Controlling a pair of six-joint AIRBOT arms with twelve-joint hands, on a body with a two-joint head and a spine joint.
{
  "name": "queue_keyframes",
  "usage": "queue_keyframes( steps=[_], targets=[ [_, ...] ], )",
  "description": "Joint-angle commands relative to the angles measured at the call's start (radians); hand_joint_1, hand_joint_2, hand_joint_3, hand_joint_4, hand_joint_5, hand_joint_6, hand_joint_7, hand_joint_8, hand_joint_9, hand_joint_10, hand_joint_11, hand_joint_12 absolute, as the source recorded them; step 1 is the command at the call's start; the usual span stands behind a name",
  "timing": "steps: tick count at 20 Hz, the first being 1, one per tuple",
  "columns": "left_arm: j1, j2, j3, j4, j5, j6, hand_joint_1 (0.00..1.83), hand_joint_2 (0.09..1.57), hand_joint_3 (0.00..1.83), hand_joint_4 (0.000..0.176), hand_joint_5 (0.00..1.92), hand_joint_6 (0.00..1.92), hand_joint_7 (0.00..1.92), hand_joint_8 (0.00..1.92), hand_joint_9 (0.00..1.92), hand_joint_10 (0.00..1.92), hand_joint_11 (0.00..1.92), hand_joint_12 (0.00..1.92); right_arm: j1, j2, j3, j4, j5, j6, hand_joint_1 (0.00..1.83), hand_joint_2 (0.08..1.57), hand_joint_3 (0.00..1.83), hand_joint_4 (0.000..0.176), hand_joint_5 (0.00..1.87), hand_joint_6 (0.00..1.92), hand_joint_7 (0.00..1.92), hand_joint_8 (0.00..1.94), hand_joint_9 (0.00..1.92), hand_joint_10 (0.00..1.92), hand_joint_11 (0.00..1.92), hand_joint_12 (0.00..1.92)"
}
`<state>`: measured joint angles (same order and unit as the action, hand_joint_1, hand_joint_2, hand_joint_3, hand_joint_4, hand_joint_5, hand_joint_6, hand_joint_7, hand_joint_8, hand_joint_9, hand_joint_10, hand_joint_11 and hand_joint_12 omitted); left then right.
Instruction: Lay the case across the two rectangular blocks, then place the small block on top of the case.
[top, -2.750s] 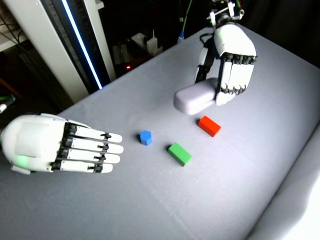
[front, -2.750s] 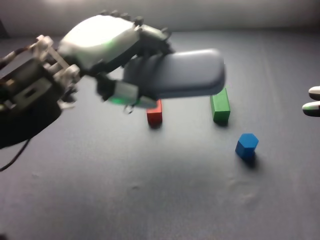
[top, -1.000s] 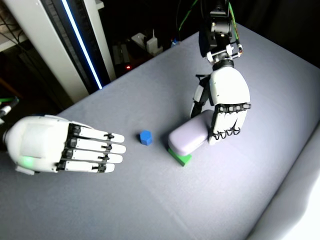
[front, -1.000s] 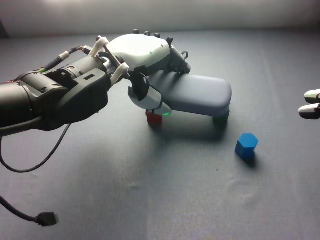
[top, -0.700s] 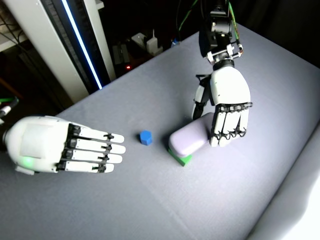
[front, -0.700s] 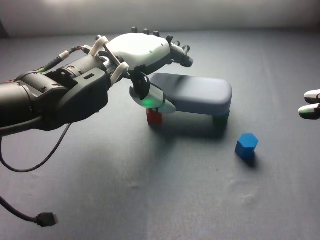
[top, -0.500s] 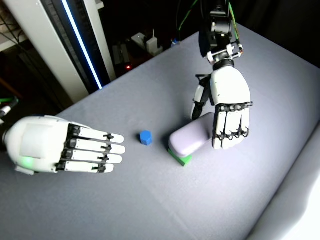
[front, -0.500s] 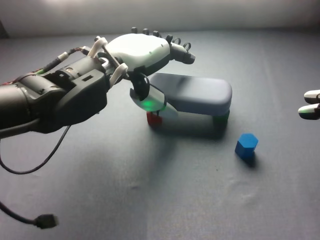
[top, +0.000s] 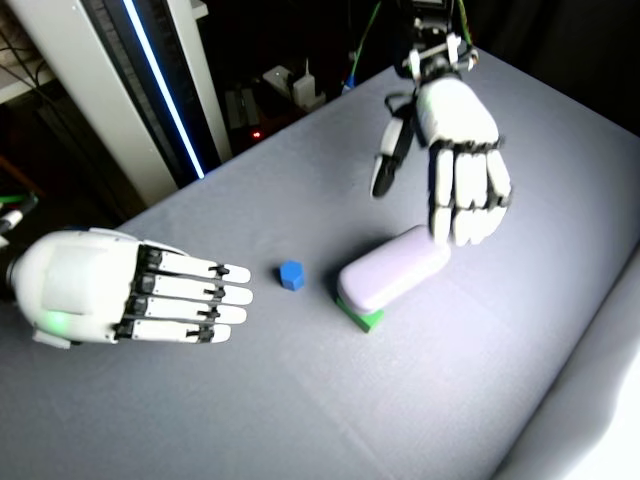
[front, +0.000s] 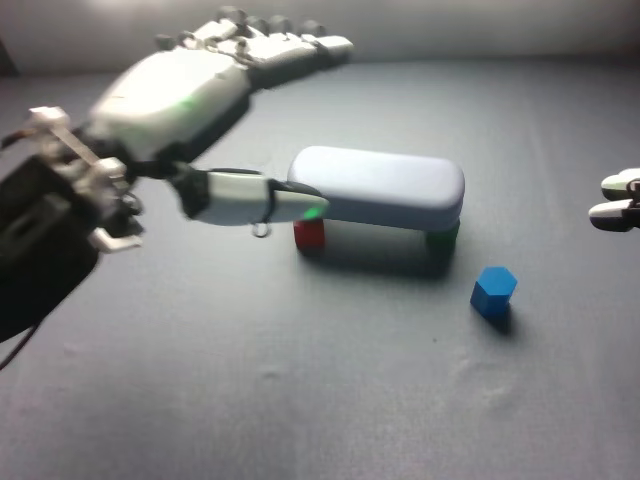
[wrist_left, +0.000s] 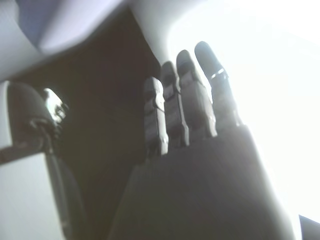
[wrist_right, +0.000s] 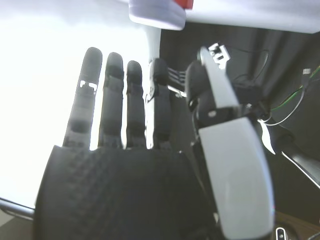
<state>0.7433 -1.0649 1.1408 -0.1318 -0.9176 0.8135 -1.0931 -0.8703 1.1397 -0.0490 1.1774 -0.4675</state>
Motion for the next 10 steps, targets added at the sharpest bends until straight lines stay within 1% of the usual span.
queue_keyframes(
  steps=[1,2,3,4,5,6,7,8,9,10],
  targets=[
    [0.018,0.02,-0.024,-0.001,-0.214,-0.007,0.84,0.94,0.0,0.074,0.33,0.0,0.35,0.0,0.33,0.01,0.0,0.88,0.026,-0.005,0.01,0.012,0.092,0.009,0.97,1.21,0.0,0.0,0.51,0.0,0.33,0.0,0.32,0.0,0.0,0.91],
    [0.047,0.04,-0.049,-0.001,-0.249,-0.011,0.85,0.95,0.0,0.048,0.33,0.0,0.34,0.0,0.32,0.0,0.0,0.92,0.045,-0.01,0.017,-0.006,0.072,0.012,0.91,1.19,0.0,0.0,0.5,0.0,0.32,0.0,0.3,0.0,0.0,0.87],
    [0.074,0.058,-0.072,-0.003,-0.285,-0.011,0.86,0.94,0.0,0.053,0.33,0.0,0.34,0.0,0.32,0.0,0.0,0.9,0.073,-0.022,0.031,-0.037,0.037,0.026,0.91,1.19,0.0,0.005,0.5,0.0,0.32,0.0,0.3,0.0,0.0,0.86],
    [0.094,0.072,-0.089,-0.007,-0.31,-0.011,0.82,0.93,0.0,0.055,0.32,0.0,0.34,0.0,0.32,0.0,0.0,0.89,0.098,-0.033,0.045,-0.063,0.014,0.044,0.91,1.17,0.0,0.015,0.49,0.0,0.33,0.0,0.34,0.01,0.0,0.94],
    [0.117,0.087,-0.108,-0.016,-0.345,-0.011,0.84,0.92,0.0,0.058,0.32,0.0,0.33,0.0,0.31,0.0,0.0,0.85,0.139,-0.052,0.069,-0.111,-0.031,0.074,0.95,1.16,0.0,0.025,0.49,0.0,0.33,0.0,0.34,0.0,0.0,0.93],
    [0.148,0.1,-0.126,-0.033,-0.382,-0.011,0.87,0.93,0.0,0.049,0.3,0.0,0.31,0.0,0.27,0.0,0.0,0.73,0.172,-0.069,0.091,-0.153,-0.07,0.104,0.98,1.14,0.0,0.054,0.49,0.0,0.32,0.0,0.38,0.01,0.03,0.99],
    [0.173,0.107,-0.137,-0.044,-0.409,-0.011,0.9,0.93,0.0,0.032,0.29,0.0,0.29,0.0,0.24,0.0,0.0,0.68,0.198,-0.082,0.105,-0.185,-0.099,0.118,0.93,1.16,0.01,0.039,0.48,0.0,0.33,0.0,0.41,0.01,0.06,1.01],
    [0.199,0.115,-0.151,-0.053,-0.432,-0.012,0.9,0.93,0.0,0.032,0.29,0.0,0.29,0.0,0.24,0.0,0.0,0.68,0.231,-0.096,0.12,-0.224,-0.135,0.135,0.93,1.16,0.01,0.039,0.48,0.0,0.33,0.0,0.41,0.01,0.06,1.01],
    [0.222,0.126,-0.164,-0.06,-0.45,-0.014,0.89,0.94,0.0,0.021,0.28,0.0,0.27,0.0,0.22,0.0,0.0,0.61,0.254,-0.109,0.133,-0.257,-0.167,0.148,0.8,1.23,0.01,0.056,0.45,0.0,0.34,0.0,0.42,0.01,0.08,0.98],
    [0.243,0.135,-0.173,-0.072,-0.465,-0.014,0.91,0.94,0.0,0.022,0.28,0.0,0.27,0.0,0.21,0.0,0.0,0.57,0.276,-0.122,0.147,-0.286,-0.197,0.16,0.74,1.25,0.01,0.072,0.42,0.0,0.32,0.0,0.4,0.0,0.07,0.97]
  ],
)
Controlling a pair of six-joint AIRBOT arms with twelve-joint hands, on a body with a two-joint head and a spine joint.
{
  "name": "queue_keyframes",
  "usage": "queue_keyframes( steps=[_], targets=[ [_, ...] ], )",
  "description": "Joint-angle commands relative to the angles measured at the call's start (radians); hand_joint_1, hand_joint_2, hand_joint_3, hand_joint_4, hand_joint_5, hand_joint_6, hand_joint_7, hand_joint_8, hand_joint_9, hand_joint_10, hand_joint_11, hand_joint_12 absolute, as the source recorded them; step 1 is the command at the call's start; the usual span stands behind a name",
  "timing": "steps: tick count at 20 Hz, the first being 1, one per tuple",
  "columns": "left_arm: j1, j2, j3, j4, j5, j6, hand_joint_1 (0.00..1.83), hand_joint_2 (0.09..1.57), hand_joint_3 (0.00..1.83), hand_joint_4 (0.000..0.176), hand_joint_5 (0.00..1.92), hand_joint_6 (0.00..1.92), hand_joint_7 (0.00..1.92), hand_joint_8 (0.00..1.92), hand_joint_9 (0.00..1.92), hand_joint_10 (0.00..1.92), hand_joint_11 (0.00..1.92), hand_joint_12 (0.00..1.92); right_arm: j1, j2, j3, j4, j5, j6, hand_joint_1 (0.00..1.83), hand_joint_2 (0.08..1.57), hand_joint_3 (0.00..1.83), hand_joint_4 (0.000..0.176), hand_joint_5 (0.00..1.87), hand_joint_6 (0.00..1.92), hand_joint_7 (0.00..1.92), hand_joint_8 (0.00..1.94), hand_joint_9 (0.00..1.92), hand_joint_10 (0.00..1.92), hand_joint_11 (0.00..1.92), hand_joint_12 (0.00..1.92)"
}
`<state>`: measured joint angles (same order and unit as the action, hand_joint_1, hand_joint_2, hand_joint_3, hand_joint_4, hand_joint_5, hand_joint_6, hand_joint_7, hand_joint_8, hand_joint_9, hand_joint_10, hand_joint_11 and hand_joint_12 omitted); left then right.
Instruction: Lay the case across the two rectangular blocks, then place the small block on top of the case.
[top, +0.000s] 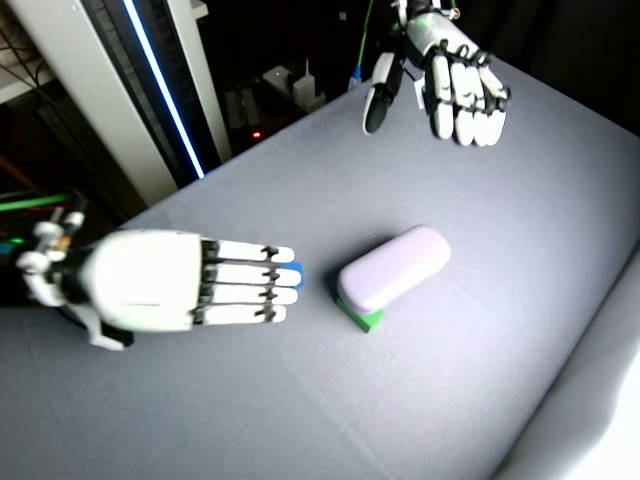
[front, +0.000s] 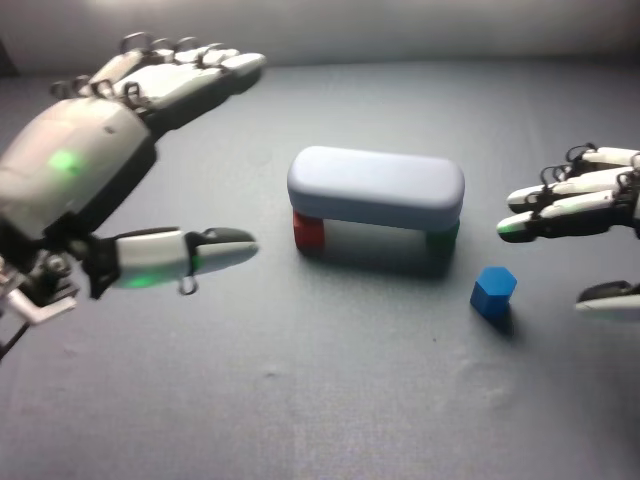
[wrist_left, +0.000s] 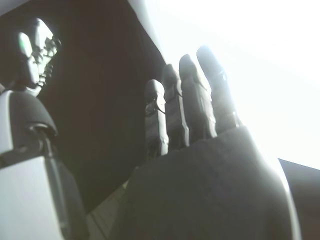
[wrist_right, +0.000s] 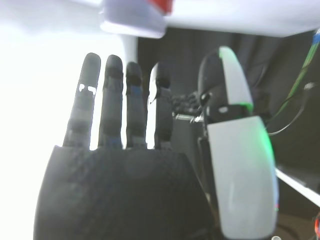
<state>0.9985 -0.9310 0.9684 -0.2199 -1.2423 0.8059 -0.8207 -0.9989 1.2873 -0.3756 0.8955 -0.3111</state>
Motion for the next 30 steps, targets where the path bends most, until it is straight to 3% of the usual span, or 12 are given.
queue_keyframes(
  steps=[1,2,5,6,8,10,21,25,26,28,29,30],
  targets=[
    [0.007,0.008,-0.007,-0.001,-0.156,-0.006,0.91,0.94,0.0,0.022,0.28,0.0,0.27,0.0,0.21,0.0,0.0,0.57,0.022,-0.007,0.011,0.016,0.057,0.012,0.74,1.25,0.01,0.072,0.42,0.0,0.32,0.0,0.4,0.0,0.07,0.97],
    [0.026,0.011,-0.009,-0.02,-0.172,-0.006,0.92,0.95,0.0,0.023,0.28,0.0,0.26,0.0,0.2,0.0,0.0,0.58,0.038,-0.019,0.021,-0.004,0.032,0.013,0.77,1.25,0.0,0.042,0.44,0.0,0.34,0.0,0.41,0.0,0.04,1.06],
    [0.045,0.011,-0.012,-0.042,-0.183,-0.006,0.97,0.96,0.0,0.02,0.29,0.0,0.28,0.0,0.21,0.0,0.0,0.63,0.069,-0.051,0.048,-0.046,-0.025,0.014,0.78,1.26,0.0,0.045,0.43,0.0,0.38,0.0,0.44,0.0,0.0,1.08],
    [0.045,0.011,-0.012,-0.042,-0.181,-0.006,0.96,0.95,0.0,0.013,0.29,0.0,0.28,0.0,0.21,0.0,0.0,0.62,0.074,-0.062,0.057,-0.054,-0.037,0.017,0.85,1.24,0.0,0.018,0.45,0.0,0.41,0.0,0.46,0.01,0.03,1.06],
    [0.047,0.009,-0.013,-0.042,-0.182,-0.006,0.95,0.95,0.0,0.008,0.29,0.0,0.27,0.0,0.21,0.0,0.0,0.63,0.088,-0.085,0.081,-0.089,-0.055,0.054,0.97,1.22,0.0,0.0,0.45,0.0,0.42,0.01,0.44,0.0,0.0,1.02],
    [0.05,0.01,-0.013,-0.044,-0.184,-0.008,0.95,0.95,0.0,0.022,0.29,0.0,0.27,0.0,0.21,0.0,0.0,0.61,0.103,-0.114,0.114,-0.136,-0.069,0.118,0.99,1.2,0.0,0.0,0.45,0.0,0.42,0.0,0.42,0.0,0.0,0.94],
    [0.055,-0.001,-0.01,-0.049,-0.176,-0.012,0.97,0.95,0.0,0.019,0.3,0.0,0.29,0.0,0.24,0.0,0.0,0.7,0.169,-0.169,0.148,-0.294,-0.164,0.162,1.14,1.12,0.0,0.0,0.53,0.01,0.5,0.02,0.49,0.02,0.01,1.06],
    [0.055,-0.001,-0.01,-0.049,-0.176,-0.014,0.96,0.95,0.0,0.03,0.3,0.0,0.29,0.0,0.24,0.0,0.0,0.66,0.176,-0.176,0.151,-0.309,-0.176,0.164,1.22,1.06,0.0,0.0,0.7,0.01,0.8,0.03,0.78,0.07,0.23,1.27],
    [0.055,-0.001,-0.011,-0.049,-0.176,-0.015,0.98,0.95,0.0,0.021,0.31,0.0,0.3,0.0,0.24,0.0,0.0,0.69,0.176,-0.178,0.151,-0.309,-0.177,0.164,1.25,1.05,0.0,0.0,0.73,0.01,0.83,0.03,0.82,0.11,0.27,1.36],
    [0.055,-0.002,-0.011,-0.049,-0.175,-0.016,0.99,0.94,0.0,0.007,0.32,0.0,0.32,0.0,0.25,0.0,0.0,0.7,0.176,-0.181,0.152,-0.311,-0.179,0.164,1.28,1.04,0.0,0.0,0.77,0.0,0.9,0.05,0.66,0.7,0.34,1.44],
    [0.055,-0.003,-0.011,-0.049,-0.175,-0.017,0.97,0.94,0.0,0.003,0.32,0.0,0.33,0.0,0.26,0.0,0.0,0.71,0.176,-0.184,0.153,-0.312,-0.181,0.164,1.27,1.03,0.0,0.0,0.81,0.0,0.94,0.08,0.63,0.91,0.4,1.45],
    [0.055,-0.004,-0.011,-0.049,-0.175,-0.019,0.95,0.94,0.0,0.01,0.33,0.0,0.33,0.0,0.26,0.0,0.0,0.73,0.176,-0.187,0.155,-0.313,-0.184,0.164,1.33,1.1,0.0,0.0,0.87,0.01,0.95,0.86,0.64,0.97,0.42,1.43]
  ],
)
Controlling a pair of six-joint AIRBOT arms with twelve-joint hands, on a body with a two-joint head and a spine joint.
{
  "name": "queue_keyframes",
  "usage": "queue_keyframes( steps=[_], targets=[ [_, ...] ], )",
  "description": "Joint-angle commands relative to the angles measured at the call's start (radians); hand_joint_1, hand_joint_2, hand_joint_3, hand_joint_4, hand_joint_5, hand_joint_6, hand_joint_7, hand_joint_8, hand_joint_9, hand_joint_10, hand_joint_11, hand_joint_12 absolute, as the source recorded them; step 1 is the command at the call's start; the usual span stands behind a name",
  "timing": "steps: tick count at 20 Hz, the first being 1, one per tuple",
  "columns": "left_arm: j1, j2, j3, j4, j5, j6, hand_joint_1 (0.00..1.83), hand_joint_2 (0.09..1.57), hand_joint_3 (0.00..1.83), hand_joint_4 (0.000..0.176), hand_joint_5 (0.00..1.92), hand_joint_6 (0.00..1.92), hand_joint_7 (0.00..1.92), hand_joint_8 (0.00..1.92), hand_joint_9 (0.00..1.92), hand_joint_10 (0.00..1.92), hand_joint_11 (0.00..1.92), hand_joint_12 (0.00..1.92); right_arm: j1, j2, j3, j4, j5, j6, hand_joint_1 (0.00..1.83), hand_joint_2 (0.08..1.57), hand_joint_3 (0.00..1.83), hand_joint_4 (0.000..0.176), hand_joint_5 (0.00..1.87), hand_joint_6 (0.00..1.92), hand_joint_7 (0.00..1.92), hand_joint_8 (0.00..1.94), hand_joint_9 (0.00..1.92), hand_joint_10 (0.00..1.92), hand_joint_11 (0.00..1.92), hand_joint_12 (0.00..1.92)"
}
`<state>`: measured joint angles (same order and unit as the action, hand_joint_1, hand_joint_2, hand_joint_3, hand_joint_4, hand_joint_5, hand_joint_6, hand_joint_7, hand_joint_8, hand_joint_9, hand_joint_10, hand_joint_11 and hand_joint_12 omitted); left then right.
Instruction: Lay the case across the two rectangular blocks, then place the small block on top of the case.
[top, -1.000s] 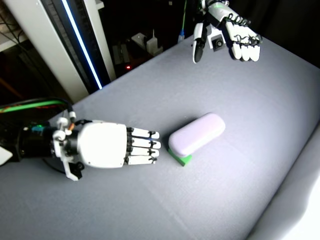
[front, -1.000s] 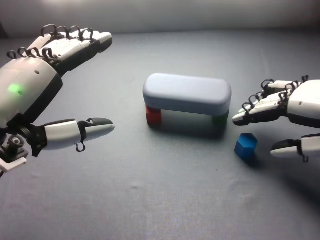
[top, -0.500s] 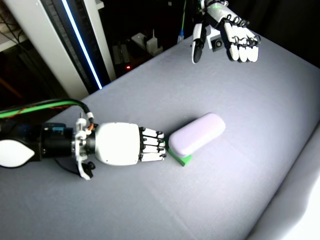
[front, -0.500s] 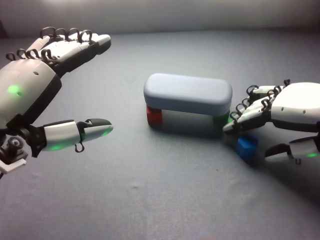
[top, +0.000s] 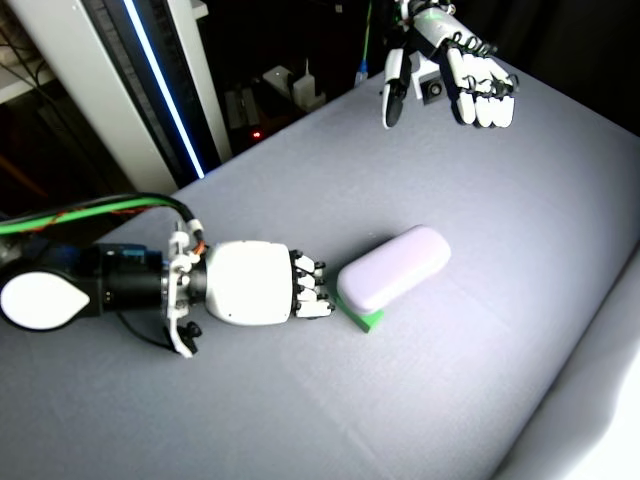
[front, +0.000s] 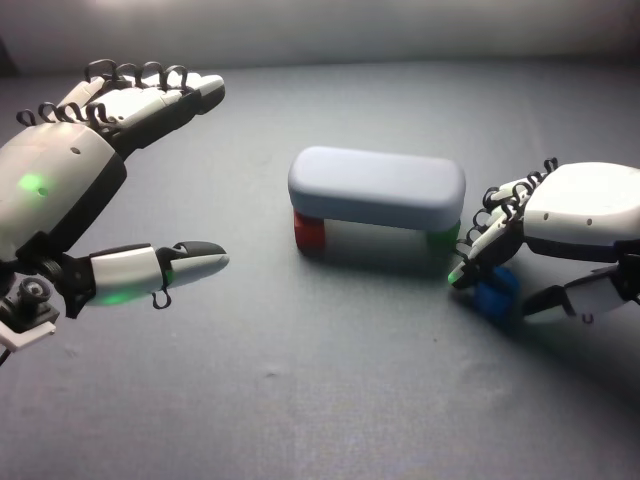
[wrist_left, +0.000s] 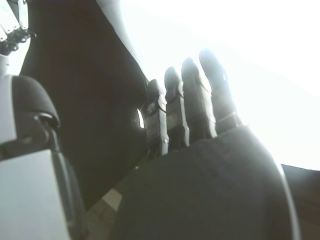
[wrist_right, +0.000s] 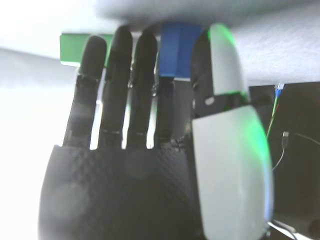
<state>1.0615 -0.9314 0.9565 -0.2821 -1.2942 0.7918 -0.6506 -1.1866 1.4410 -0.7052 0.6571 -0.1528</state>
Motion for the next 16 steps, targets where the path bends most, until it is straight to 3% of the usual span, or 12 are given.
queue_keyframes(
  steps=[1,2,4,5,8,9,11,12,13,14,15,16],
  targets=[
    [-0.008,-0.004,0.001,0.013,-0.123,-0.005,0.96,0.94,0.0,0.012,0.33,0.0,0.33,0.0,0.26,0.0,0.0,0.73,0.006,-0.001,0.003,0.016,0.053,0.006,1.25,1.13,0.03,0.0,0.89,0.74,0.92,1.21,0.64,1.03,0.45,1.48],
    [-0.008,-0.004,0.001,0.013,-0.123,-0.005,0.96,0.95,0.0,0.013,0.33,0.0,0.32,0.0,0.25,0.0,0.0,0.73,0.006,-0.002,0.004,0.016,0.051,0.006,1.22,1.17,0.01,0.0,0.88,0.93,0.84,1.37,0.63,1.1,0.45,1.54],
    [-0.008,-0.004,0.0,0.013,-0.123,-0.005,0.93,0.95,0.0,0.015,0.33,0.0,0.32,0.0,0.26,0.0,0.0,0.73,0.006,-0.002,0.005,0.016,0.048,0.006,1.19,1.17,0.0,0.002,0.87,1.09,0.84,1.28,0.68,1.14,0.51,1.55],
    [-0.008,-0.004,0.0,0.013,-0.123,-0.005,0.94,0.95,0.0,0.017,0.34,0.0,0.32,0.0,0.27,0.01,0.0,0.73,0.006,-0.002,0.005,0.016,0.047,0.006,1.19,1.18,0.0,0.024,0.85,1.19,0.86,1.2,0.7,1.15,0.52,1.55],
    [-0.007,-0.004,-0.001,0.013,-0.123,-0.008,0.96,0.95,0.0,0.023,0.34,0.0,0.32,0.0,0.28,0.0,0.0,0.7,0.006,-0.002,0.005,0.017,0.047,0.006,1.21,1.16,0.0,0.0,0.79,1.3,1.0,1.01,0.81,1.17,0.54,1.51],
    [-0.006,-0.004,-0.001,0.013,-0.123,-0.009,0.95,0.94,0.0,0.03,0.35,0.0,0.33,0.0,0.29,0.0,0.0,0.7,0.009,-0.001,0.002,0.017,0.049,0.006,1.34,1.14,0.0,0.0,0.77,1.34,1.01,0.98,0.89,1.16,0.56,1.48],
    [-0.004,-0.004,-0.001,0.013,-0.123,-0.011,0.96,0.94,0.0,0.031,0.36,0.0,0.33,0.0,0.29,0.0,0.0,0.72,0.03,0.005,-0.009,0.018,0.073,0.007,1.37,1.11,0.0,0.0,0.81,1.27,1.06,0.87,0.97,1.1,0.71,1.41],
    [-0.003,-0.004,-0.001,0.013,-0.124,-0.012,0.97,0.94,0.0,0.027,0.36,0.0,0.33,0.0,0.3,0.0,0.0,0.72,0.048,0.018,-0.017,0.021,0.09,0.007,1.25,1.12,0.0,0.0,0.86,1.21,1.03,0.93,0.84,1.16,0.59,1.56],
    [-0.001,-0.003,-0.002,0.013,-0.125,-0.012,0.97,0.94,0.0,0.029,0.36,0.0,0.33,0.0,0.29,0.0,0.0,0.7,0.06,0.027,-0.02,0.031,0.105,0.007,1.22,1.13,0.0,0.015,0.89,1.2,0.99,0.99,0.75,1.17,0.48,1.62],
    [-0.001,-0.003,-0.003,0.013,-0.126,-0.012,0.96,0.94,0.0,0.026,0.36,0.0,0.32,0.0,0.28,0.0,0.0,0.73,0.069,0.032,-0.02,0.041,0.121,0.007,1.21,1.14,0.0,0.016,0.88,1.15,0.97,1.07,0.75,1.25,0.54,1.7],
    [0.0,-0.003,-0.003,0.013,-0.126,-0.012,0.95,0.94,0.0,0.028,0.36,0.0,0.33,0.0,0.29,0.0,0.0,0.73,0.085,0.037,-0.018,0.061,0.142,0.006,1.21,1.14,0.0,0.005,0.88,1.12,0.97,1.12,0.77,1.33,0.62,1.74],
    [0.001,-0.003,-0.004,0.013,-0.127,-0.012,0.95,0.94,0.0,0.02,0.36,0.0,0.33,0.0,0.29,0.0,0.0,0.74,0.096,0.038,-0.014,0.075,0.156,0.006,1.23,1.13,0.0,0.0,0.94,0.96,0.97,1.18,0.78,1.45,0.67,1.83]
  ],
)
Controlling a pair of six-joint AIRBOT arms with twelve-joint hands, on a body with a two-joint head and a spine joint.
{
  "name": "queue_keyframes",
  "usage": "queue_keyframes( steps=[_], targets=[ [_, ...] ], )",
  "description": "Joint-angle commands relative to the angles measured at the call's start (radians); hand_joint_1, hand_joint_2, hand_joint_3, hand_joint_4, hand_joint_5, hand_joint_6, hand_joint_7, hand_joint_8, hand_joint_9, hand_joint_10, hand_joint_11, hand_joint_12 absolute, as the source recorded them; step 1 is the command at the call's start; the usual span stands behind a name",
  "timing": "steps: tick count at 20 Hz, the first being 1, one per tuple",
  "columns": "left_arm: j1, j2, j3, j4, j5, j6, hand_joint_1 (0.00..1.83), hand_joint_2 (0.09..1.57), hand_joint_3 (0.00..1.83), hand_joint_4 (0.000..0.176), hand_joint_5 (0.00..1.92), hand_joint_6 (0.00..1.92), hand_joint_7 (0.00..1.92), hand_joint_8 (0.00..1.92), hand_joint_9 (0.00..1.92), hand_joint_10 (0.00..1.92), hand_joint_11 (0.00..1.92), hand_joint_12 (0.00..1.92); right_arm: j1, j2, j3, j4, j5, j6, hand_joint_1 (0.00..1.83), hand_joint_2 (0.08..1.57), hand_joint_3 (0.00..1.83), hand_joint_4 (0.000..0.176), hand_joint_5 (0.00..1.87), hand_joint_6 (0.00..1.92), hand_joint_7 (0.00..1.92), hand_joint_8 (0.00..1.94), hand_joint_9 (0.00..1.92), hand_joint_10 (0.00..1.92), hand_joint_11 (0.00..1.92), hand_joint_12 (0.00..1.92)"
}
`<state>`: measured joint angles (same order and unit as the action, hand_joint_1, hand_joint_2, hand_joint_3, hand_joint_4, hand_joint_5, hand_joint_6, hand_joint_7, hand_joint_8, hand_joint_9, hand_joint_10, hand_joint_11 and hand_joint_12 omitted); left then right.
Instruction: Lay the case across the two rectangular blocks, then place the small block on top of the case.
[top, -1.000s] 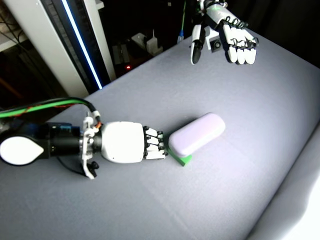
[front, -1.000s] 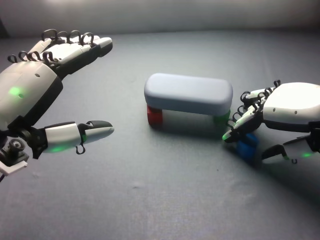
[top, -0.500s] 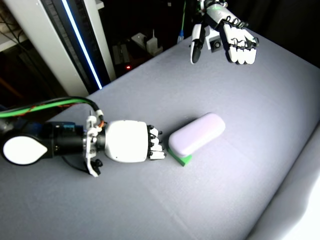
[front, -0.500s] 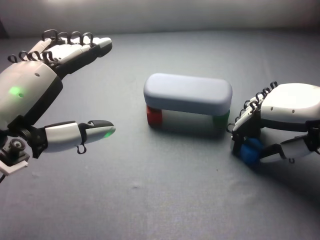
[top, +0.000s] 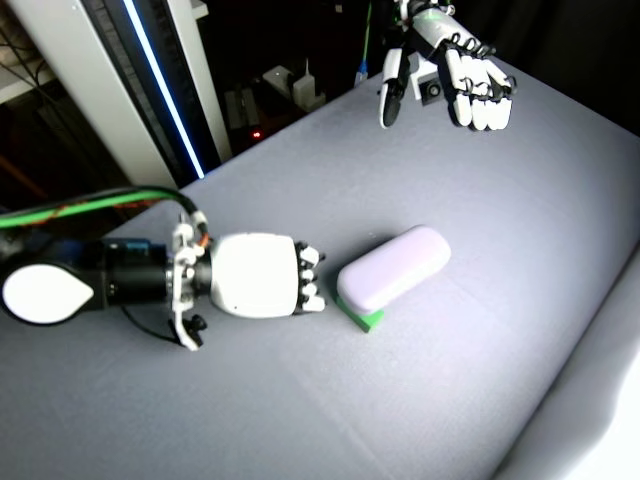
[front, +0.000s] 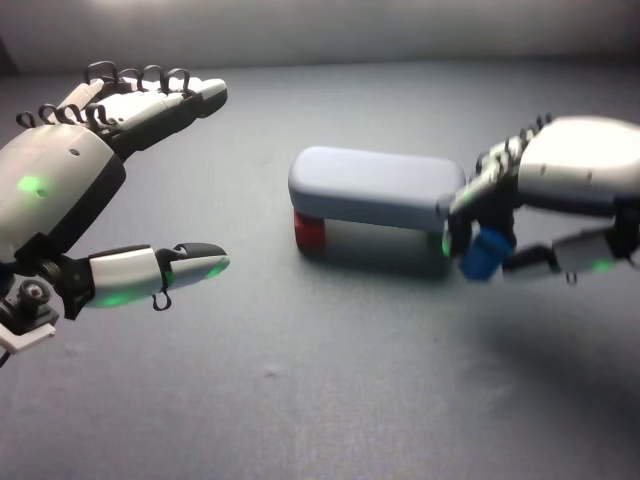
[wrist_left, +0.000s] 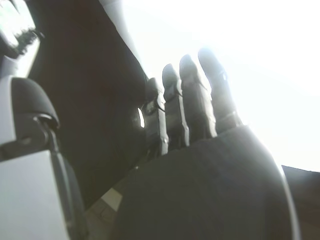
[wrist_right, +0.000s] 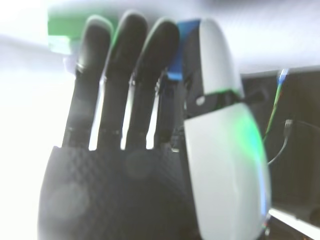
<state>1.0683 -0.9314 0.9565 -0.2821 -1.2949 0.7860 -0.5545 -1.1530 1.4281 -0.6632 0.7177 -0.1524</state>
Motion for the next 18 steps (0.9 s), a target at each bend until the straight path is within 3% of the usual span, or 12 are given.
queue_keyframes(
  steps=[1,2,5,7,9,10,11,13,14,15,17,18],
  targets=[
    [-0.003,-0.003,-0.005,0.012,-0.128,-0.007,0.93,0.94,0.0,0.016,0.36,0.0,0.34,0.0,0.3,0.01,0.0,0.77,0.018,0.004,0.006,0.054,0.111,-0.001,1.24,1.12,0.0,0.0,0.97,0.9,0.98,1.21,0.79,1.48,0.68,1.81],
    [0.0,-0.002,-0.006,0.01,-0.13,-0.008,0.92,0.94,0.0,0.017,0.37,0.0,0.34,0.0,0.31,0.01,0.0,0.78,0.04,0.004,0.01,0.067,0.117,-0.014,1.22,1.12,0.0,0.0,0.94,1.01,0.98,1.12,0.8,1.34,0.68,1.66],
    [0.007,-0.003,-0.007,0.006,-0.132,-0.01,0.92,0.94,0.0,0.014,0.35,0.0,0.33,0.0,0.31,0.0,0.0,0.77,0.116,0.002,0.046,0.075,0.108,-0.035,1.22,1.11,0.0,0.006,0.94,1.02,1.01,1.04,0.84,1.21,0.73,1.54],
    [0.007,-0.003,-0.007,0.006,-0.131,-0.01,0.92,0.94,0.0,0.017,0.36,0.0,0.33,0.0,0.31,0.0,0.0,0.75,0.142,-0.008,0.058,0.074,0.087,-0.057,1.23,1.1,0.0,0.012,0.95,1.06,1.09,0.85,0.94,0.97,0.75,1.37],
    [0.008,-0.003,-0.007,0.006,-0.131,-0.01,0.93,0.94,0.0,0.018,0.36,0.0,0.33,0.0,0.31,0.0,0.0,0.75,0.159,-0.027,0.07,0.074,0.064,-0.075,1.23,1.1,0.0,0.0,1.01,0.89,1.03,1.04,0.89,1.21,0.74,1.55],
    [0.008,-0.003,-0.007,0.006,-0.131,-0.01,0.93,0.94,0.0,0.025,0.36,0.0,0.33,0.0,0.31,0.0,0.0,0.75,0.16,-0.029,0.071,0.074,0.064,-0.075,1.22,1.1,0.0,0.035,0.97,1.01,1.02,0.97,0.83,1.12,0.56,1.58],
    [0.008,-0.003,-0.007,0.006,-0.131,-0.01,0.91,0.93,0.0,0.025,0.36,0.0,0.33,0.0,0.31,0.0,0.0,0.75,0.162,-0.032,0.074,0.074,0.059,-0.077,1.21,1.12,0.0,0.0,0.99,1.07,0.94,1.0,0.71,1.05,0.42,1.6],
    [0.008,-0.003,-0.007,0.006,-0.128,-0.01,0.92,0.93,0.0,0.027,0.36,0.0,0.34,0.0,0.31,0.0,0.0,0.73,0.177,-0.061,0.102,0.072,0.033,-0.08,1.22,1.13,0.0,0.0,0.93,1.23,0.97,0.89,0.78,0.83,0.49,1.43],
    [0.008,-0.003,-0.007,0.006,-0.126,-0.01,0.93,0.93,0.0,0.022,0.36,0.0,0.33,0.0,0.31,0.0,0.0,0.72,0.182,-0.073,0.112,0.066,0.019,-0.08,1.22,1.12,0.0,0.0,0.93,1.19,1.01,0.88,0.86,0.87,0.6,1.44],
    [0.008,-0.003,-0.006,0.006,-0.125,-0.01,0.94,0.93,0.0,0.016,0.37,0.0,0.34,0.0,0.31,0.0,0.0,0.71,0.187,-0.081,0.118,0.06,0.01,-0.08,1.22,1.12,0.0,0.0,0.91,1.1,1.04,0.95,0.91,1.06,0.71,1.53],
    [0.008,-0.005,-0.005,0.006,-0.123,-0.01,0.95,0.93,0.0,0.01,0.37,0.0,0.33,0.0,0.31,0.0,0.0,0.7,0.199,-0.099,0.132,0.041,-0.015,-0.08,1.23,1.1,0.0,0.0,0.92,1.08,1.11,0.85,0.98,1.08,0.82,1.49],
    [0.008,-0.005,-0.004,0.006,-0.121,-0.011,0.95,0.93,0.0,0.008,0.37,0.0,0.33,0.0,0.31,0.0,0.0,0.71,0.205,-0.112,0.141,0.029,-0.028,-0.08,1.23,1.1,0.0,0.003,0.97,1.08,1.06,0.84,0.9,1.02,0.73,1.49]
  ],
)
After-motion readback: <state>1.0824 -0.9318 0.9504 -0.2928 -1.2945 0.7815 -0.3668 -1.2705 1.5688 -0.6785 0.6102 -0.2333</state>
